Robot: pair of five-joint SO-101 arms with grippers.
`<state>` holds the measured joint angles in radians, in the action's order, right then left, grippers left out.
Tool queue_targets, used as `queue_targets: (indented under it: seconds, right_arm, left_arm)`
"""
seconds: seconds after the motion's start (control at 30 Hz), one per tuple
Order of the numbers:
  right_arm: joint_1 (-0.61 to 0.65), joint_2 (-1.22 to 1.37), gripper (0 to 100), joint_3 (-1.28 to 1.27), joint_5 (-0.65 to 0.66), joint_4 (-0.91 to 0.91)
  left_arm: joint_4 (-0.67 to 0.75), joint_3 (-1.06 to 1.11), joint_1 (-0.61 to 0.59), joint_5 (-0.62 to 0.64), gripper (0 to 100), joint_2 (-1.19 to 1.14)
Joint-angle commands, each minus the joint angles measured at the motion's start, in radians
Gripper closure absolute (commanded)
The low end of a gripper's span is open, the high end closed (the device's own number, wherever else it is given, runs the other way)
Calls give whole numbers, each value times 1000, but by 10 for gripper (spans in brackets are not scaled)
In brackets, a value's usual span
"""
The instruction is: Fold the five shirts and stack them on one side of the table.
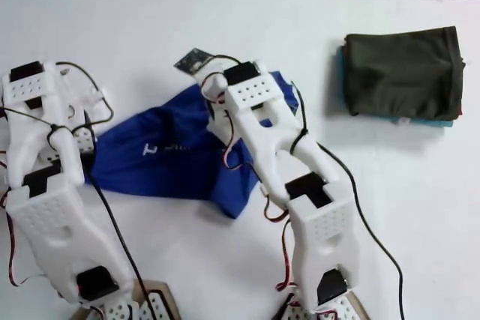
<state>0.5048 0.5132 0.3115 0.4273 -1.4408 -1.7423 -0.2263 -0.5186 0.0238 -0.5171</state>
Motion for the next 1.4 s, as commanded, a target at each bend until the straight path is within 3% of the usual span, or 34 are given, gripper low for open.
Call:
queue_targets:
  seconds: [0.0,0.1,0.4,0.6,0.83,1.17,1.37]
  right_arm:
    - [-1,-7,936,44,6,10]
    - [-1,-16,985,44,6,12]
    - [-31,-200,979,285,6,-70]
    - [-30,-231,979,311,5,-120]
    - [-114,-303,979,470,5,-120]
    - [-223,-326,979,623,5,-91]
    - [-131,-286,974,514,0,-289]
  left_arm:
    - [-6,-25,-9,-5,974,66]
    - [-6,-25,-9,-5,974,66]
    - [-17,-62,5,-5,974,75]
    - [-38,-145,18,-5,974,77]
    - [-41,-240,2,-14,973,89]
    - [-41,-384,146,-290,973,423]
    - [-35,-271,213,-358,974,551]
